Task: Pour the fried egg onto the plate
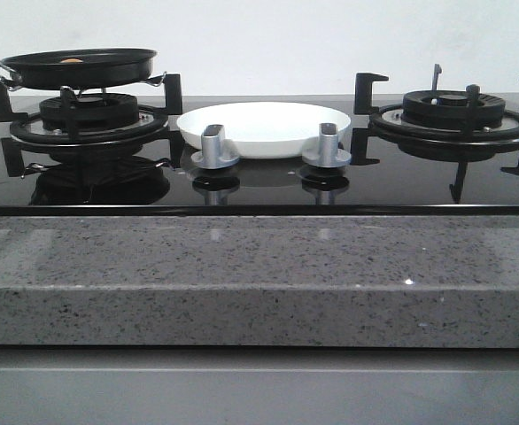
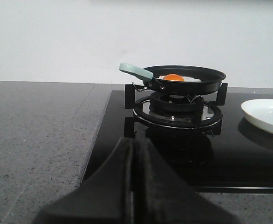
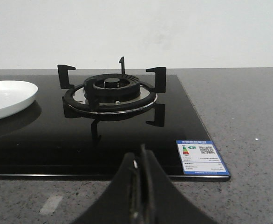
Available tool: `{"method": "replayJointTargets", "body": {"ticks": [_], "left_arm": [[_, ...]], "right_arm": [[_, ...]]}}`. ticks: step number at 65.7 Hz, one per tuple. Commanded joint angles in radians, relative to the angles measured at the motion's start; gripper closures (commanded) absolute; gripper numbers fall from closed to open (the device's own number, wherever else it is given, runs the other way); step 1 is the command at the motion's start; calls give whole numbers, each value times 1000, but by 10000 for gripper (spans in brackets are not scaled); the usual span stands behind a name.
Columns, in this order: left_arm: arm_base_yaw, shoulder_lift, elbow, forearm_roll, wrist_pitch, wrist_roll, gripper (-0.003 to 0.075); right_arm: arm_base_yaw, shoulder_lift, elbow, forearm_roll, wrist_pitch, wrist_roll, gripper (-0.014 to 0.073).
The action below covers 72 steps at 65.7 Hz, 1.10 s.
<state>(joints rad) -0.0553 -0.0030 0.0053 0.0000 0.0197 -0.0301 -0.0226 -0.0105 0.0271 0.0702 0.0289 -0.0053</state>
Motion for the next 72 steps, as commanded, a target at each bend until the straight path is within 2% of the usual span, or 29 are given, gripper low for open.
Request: {"method": "replayJointTargets", "body": {"ticks": [1, 52, 63, 72], "left_arm": [[-1, -14, 7, 0, -79, -6, 740], [-1, -14, 7, 0, -79, -6, 740], [-1, -14, -5, -13, -118, -6, 741], [-1, -10, -109, -75, -51, -6, 740]], "right_arm": [[-7, -19, -8, -9, -92, -7, 660], [-7, -19, -8, -9, -92, -7, 660], [-7, -19, -11, -9, -103, -12, 660], [-6, -19, -79, -25, 40, -13, 660]]}}
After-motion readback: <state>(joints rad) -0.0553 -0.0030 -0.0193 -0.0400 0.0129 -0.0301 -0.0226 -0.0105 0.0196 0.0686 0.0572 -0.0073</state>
